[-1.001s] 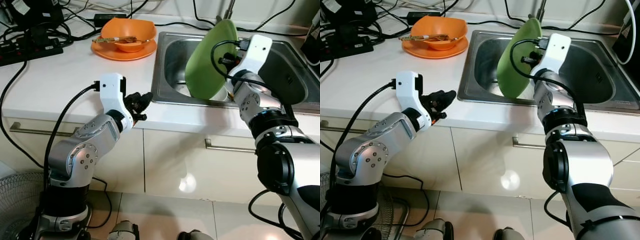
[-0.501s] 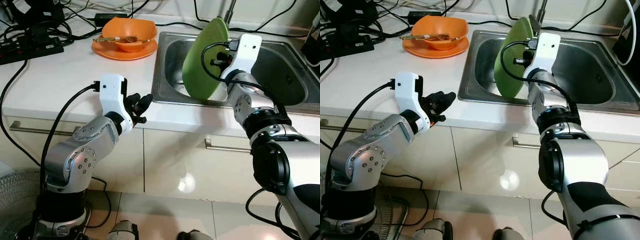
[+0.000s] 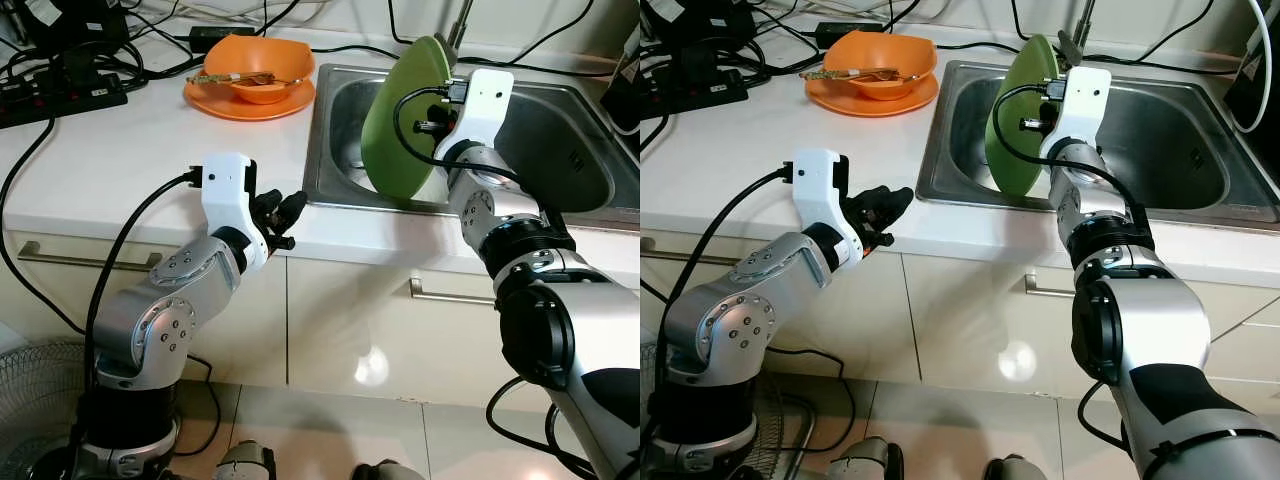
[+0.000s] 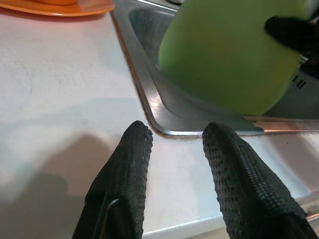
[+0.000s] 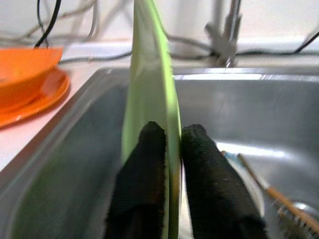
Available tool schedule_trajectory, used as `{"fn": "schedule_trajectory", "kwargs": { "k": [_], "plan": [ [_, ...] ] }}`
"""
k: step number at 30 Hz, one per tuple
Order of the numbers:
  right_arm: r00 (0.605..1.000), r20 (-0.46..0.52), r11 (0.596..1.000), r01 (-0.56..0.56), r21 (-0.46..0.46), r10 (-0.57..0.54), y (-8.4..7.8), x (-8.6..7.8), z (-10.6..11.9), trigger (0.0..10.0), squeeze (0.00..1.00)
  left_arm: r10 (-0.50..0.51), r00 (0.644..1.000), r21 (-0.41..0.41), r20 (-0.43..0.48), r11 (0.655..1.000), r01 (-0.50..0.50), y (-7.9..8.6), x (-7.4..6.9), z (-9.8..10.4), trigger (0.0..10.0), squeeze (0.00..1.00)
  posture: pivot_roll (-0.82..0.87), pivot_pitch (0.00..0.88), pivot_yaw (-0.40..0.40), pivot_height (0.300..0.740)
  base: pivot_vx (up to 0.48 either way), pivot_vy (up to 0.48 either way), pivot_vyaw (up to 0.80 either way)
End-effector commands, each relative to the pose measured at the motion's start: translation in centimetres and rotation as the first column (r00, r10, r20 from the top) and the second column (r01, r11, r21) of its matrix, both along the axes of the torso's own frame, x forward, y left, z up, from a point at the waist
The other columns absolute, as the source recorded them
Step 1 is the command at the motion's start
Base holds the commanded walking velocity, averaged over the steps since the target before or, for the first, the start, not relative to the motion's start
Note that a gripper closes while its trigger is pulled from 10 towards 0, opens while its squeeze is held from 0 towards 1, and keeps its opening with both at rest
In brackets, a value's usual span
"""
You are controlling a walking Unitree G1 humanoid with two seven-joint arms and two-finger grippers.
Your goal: Kitchen organization
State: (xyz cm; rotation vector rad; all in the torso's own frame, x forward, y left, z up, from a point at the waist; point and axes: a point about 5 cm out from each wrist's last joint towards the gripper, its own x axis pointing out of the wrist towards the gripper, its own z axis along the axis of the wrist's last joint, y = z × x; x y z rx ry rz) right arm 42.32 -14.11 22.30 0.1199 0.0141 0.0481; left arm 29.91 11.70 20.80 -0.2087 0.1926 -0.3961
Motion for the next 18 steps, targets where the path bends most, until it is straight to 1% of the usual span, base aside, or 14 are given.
{"fn": "schedule_trajectory", "kwargs": {
  "k": [1, 2, 3, 14, 18],
  "plan": [
    [1.0, -0.028, 1.0, -0.005, -0.005, 0.005, 0.11, -0.04, -0.44, 10.0, 1.0, -0.001, 1.0, 0.011, 0.0, 1.0, 0.001, -0.12, -0.3, 0.03, 10.0, 0.0, 0.18, 0.082, -0.062, 0.718, 0.0, 0.0, 0.0],
    [1.0, -0.029, 1.0, -0.005, -0.006, 0.005, 0.14, -0.04, -0.47, 10.0, 0.79, -0.001, 1.0, 0.011, 0.0, 1.0, 0.001, -0.13, -0.32, 0.03, 10.0, 0.0, 0.18, 0.083, -0.062, 0.718, 0.0, 0.0, 0.0],
    [0.999, -0.032, 1.0, -0.006, -0.007, 0.006, 0.21, -0.06, -0.56, 10.0, 0.0, 0.0, 1.0, 0.011, -0.002, 1.0, 0.0, -0.11, -0.33, 0.01, 10.0, 0.0, 0.18, 0.083, -0.062, 0.718, 0.0, 0.0, 0.0],
    [0.999, -0.038, 1.0, -0.004, -0.001, 0.004, 0.21, -0.09, -0.74, 10.0, 0.0, 0.003, 1.0, 0.011, -0.003, 1.0, -0.003, -0.02, -0.34, -0.06, 10.0, 0.0, 0.18, 0.085, -0.059, 0.718, 0.0, 0.0, 0.0],
    [1.0, -0.018, 1.0, -0.009, 0.015, 0.009, 0.34, -0.04, -0.36, 10.0, 0.0, 0.007, 1.0, 0.014, 0.003, 1.0, -0.007, -0.03, -0.25, 0.03, 10.0, 0.0, 0.17, 0.086, -0.058, 0.718, 0.0, 0.0, 0.0]
  ]
}}
